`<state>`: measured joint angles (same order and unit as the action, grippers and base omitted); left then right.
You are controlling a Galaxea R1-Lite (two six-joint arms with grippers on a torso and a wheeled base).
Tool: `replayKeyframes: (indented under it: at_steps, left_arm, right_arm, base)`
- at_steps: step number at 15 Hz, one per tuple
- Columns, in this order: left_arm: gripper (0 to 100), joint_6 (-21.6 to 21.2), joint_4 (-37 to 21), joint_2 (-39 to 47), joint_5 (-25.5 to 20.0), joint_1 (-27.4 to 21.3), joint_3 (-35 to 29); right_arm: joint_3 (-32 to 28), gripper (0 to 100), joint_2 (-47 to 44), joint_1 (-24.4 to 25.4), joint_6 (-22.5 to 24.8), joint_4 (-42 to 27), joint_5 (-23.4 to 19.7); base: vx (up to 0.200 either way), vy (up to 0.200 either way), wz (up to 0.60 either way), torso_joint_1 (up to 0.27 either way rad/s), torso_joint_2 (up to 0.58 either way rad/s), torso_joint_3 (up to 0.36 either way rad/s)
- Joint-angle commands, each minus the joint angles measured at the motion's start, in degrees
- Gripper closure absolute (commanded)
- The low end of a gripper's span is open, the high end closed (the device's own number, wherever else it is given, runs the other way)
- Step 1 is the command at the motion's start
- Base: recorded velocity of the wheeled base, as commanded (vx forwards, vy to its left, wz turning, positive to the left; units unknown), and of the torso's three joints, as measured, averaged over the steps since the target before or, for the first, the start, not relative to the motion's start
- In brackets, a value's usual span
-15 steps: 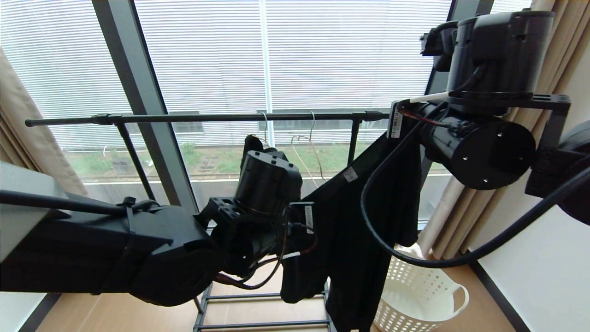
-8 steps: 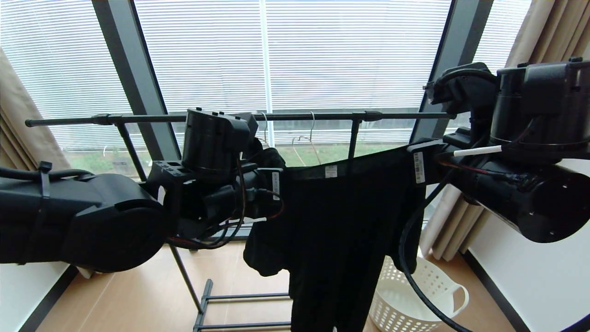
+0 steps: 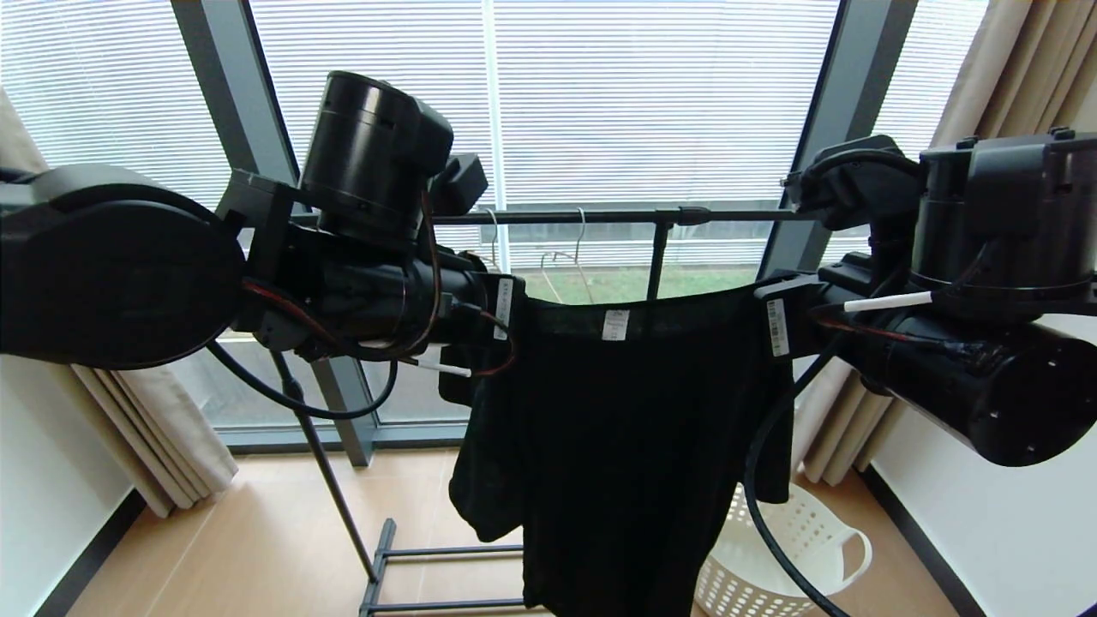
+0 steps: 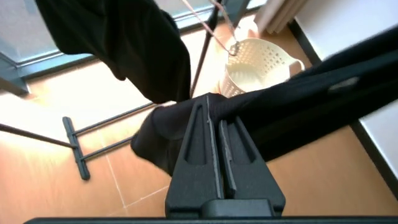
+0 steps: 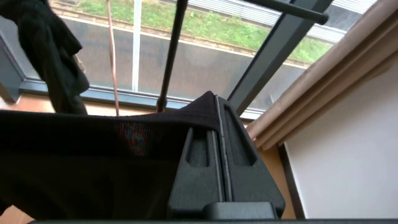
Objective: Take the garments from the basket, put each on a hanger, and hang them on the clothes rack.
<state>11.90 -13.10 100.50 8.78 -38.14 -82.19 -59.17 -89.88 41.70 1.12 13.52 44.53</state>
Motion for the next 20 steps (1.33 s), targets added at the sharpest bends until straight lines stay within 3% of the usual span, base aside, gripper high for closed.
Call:
replayKeyframes:
  at_steps: [1,6,10,11,12,14,16,20]
  left_arm:
    - [100,-0.47,-0.08,-0.48,0.01,-0.09,-0.08]
    - [100,-4.78,0.01,-0.57,-2.45,-0.09,-2.71]
    - [100,-7.06,-0.08,3.04,-3.15,-0.44,-11.33]
    - [100,-7.06,-0.08,3.04,-3.15,-0.44,-11.33]
    - [100,-7.15,-0.25,4.97,-6.23,-1.05,-15.9]
    - [100,-7.59,-0.43,6.2,-6.67,-1.41,-18.18]
    - [100,-8.38,-2.8,7.25,-6.67,-2.2,-20.82]
    - [100,-8.38,-2.98,6.99,-6.67,-2.2,-20.64]
  right_arm:
    - [0.2,100,0.06,0.04,0.02,0.02,-0.06]
    - [3.8,100,5.51,0.04,0.99,-0.6,-3.22]
    - [13.12,100,18.43,1.89,11.97,-2.01,-17.2]
    - [13.12,100,18.43,1.89,11.97,-2.01,-17.2]
    - [12.68,100,18.07,9.1,12.06,-3.85,-18.87]
    - [11.36,100,15.44,12.44,11.71,-3.68,-19.04]
    - [5.3,100,8.58,20.17,4.59,-3.59,-19.04]
    - [-3.14,100,-0.56,27.03,-5.69,-3.5,-19.04]
  base:
    - [0.0,0.0,0.0,0.0,0.0,0.0]
    - [0.0,0.0,0.0,0.0,0.0,0.0]
    - [0.0,0.0,0.0,0.0,0.0,0.0]
    - [0.0,0.0,0.0,0.0,0.0,0.0]
    - [0.0,0.0,0.0,0.0,0.0,0.0]
    - [0.0,0.0,0.0,0.0,0.0,0.0]
    - [0.0,0.0,0.0,0.0,0.0,0.0]
    - [0.0,0.0,0.0,0.0,0.0,0.0]
